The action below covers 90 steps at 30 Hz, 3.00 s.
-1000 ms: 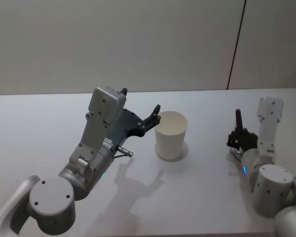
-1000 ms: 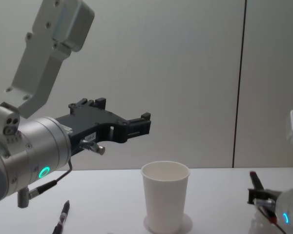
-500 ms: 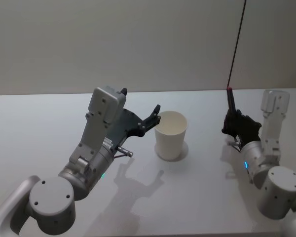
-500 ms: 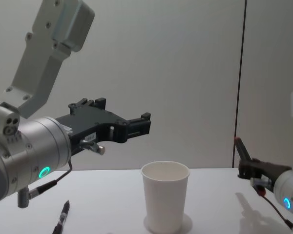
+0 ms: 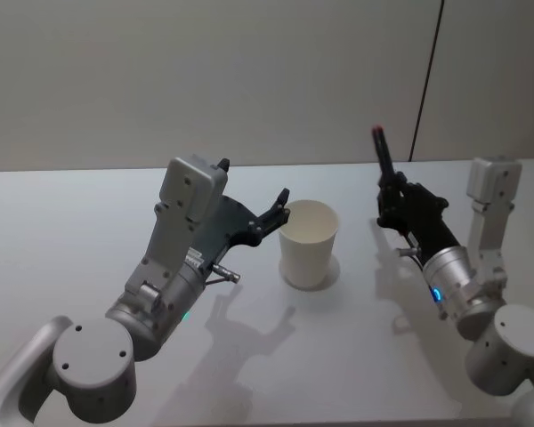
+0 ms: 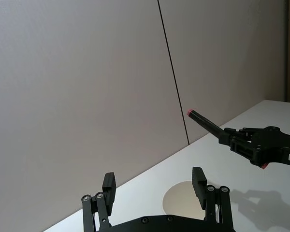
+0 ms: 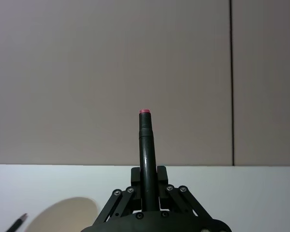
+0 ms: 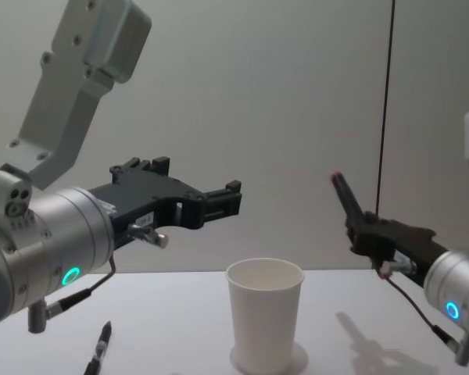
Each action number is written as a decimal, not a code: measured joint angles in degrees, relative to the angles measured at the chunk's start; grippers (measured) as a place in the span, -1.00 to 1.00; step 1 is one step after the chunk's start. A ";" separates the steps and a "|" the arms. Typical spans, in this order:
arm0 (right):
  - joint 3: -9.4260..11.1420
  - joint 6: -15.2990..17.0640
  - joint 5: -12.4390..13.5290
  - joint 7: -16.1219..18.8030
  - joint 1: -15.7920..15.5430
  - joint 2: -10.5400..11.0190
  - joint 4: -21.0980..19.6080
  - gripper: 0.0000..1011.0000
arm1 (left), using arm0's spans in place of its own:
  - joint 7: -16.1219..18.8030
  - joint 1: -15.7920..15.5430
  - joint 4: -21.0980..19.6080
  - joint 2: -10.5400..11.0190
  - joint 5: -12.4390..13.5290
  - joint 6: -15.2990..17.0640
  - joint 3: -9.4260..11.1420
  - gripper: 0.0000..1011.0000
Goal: Place the pen into the pen holder.
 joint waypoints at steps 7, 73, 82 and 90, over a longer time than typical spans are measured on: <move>-0.44 -4.22 1.12 7.57 0.58 -0.11 0.92 -0.64 | 0.00 0.00 0.00 0.00 0.00 0.00 0.00 0.99; -1.90 -35.22 0.88 25.40 28.73 -9.58 55.47 0.10 | 0.00 0.00 0.00 0.00 0.00 0.00 0.00 0.99; -1.20 -35.42 0.76 25.21 29.34 -9.62 56.35 0.68 | 0.00 0.00 0.00 0.00 0.00 0.00 0.00 0.99; -0.45 -35.68 0.83 25.38 29.62 -9.66 56.70 0.98 | 0.00 0.00 0.00 0.00 0.00 0.00 0.00 0.99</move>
